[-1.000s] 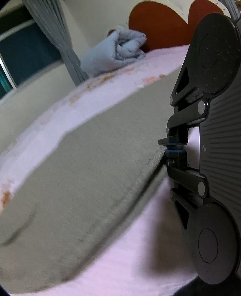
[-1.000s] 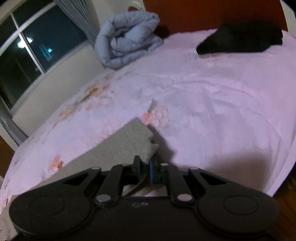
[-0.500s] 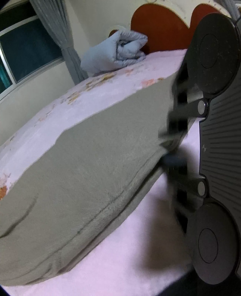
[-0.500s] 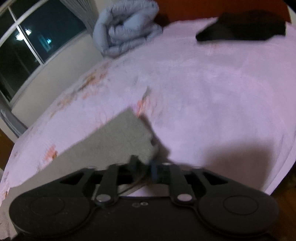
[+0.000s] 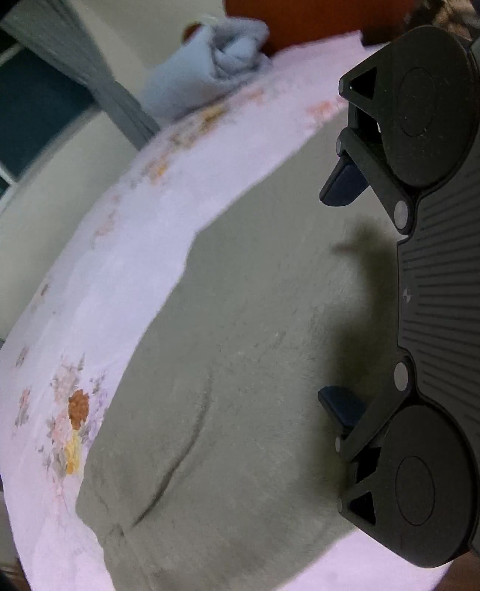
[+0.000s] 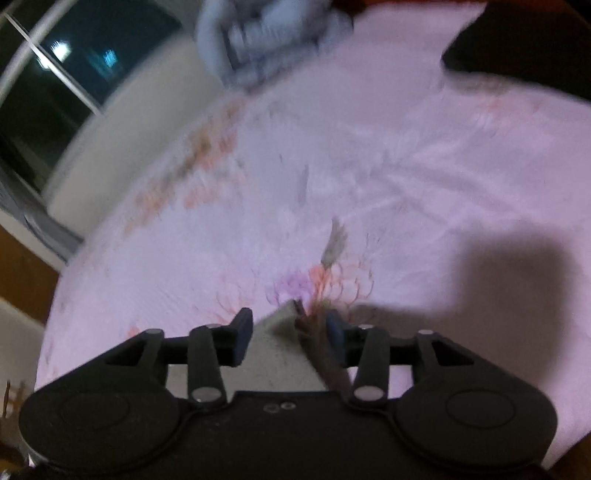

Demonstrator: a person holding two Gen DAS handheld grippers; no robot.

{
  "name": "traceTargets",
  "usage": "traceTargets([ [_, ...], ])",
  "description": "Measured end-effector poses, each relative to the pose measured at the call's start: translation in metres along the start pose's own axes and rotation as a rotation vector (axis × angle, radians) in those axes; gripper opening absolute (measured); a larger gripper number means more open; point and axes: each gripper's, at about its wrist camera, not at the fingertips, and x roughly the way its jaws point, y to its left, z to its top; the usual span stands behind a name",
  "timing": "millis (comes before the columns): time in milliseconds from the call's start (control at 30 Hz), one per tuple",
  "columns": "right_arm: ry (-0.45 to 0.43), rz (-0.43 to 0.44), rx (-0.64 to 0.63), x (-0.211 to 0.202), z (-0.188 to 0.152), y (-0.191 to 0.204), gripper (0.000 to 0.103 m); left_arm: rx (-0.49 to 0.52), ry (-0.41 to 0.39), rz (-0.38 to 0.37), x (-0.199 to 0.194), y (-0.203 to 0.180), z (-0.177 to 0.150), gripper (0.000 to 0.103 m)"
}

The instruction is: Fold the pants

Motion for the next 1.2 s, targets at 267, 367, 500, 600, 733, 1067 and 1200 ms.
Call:
traceTargets([
  [267, -0.178, 0.125, -0.527, -0.049, -0.035, 0.05, 0.002, 0.189, -0.003, 0.064, 0.008, -0.014, -0.008, 0.103],
  [367, -0.202, 0.074, -0.551, -0.039, -0.048, 0.038, 0.002, 0.201, -0.012, 0.064, 0.009, -0.016, -0.009, 0.103],
  [500, -0.074, -0.056, -0.45, 0.0, -0.06, 0.014, 0.021, 0.188, -0.002, 0.059, 0.006, -0.015, -0.009, 0.103],
  [600, -0.226, -0.054, -0.318, -0.03, -0.066, 0.005, 0.029, 0.168, -0.001, 0.036, 0.003, -0.009, -0.008, 0.103],
  [733, -0.25, -0.018, -0.271, -0.053, -0.082, -0.001, 0.029, 0.147, -0.014, 0.022, 0.0, -0.005, -0.006, 0.103],
  [1067, -0.337, -0.04, -0.235, -0.062, -0.103, 0.016, 0.033, 0.258, -0.196, 0.167, -0.015, 0.012, 0.042, 0.103],
  [1200, -0.288, -0.013, -0.316, -0.047, -0.109, 0.063, 0.034, 0.225, -0.22, 0.285, -0.021, 0.05, 0.065, 0.103],
])
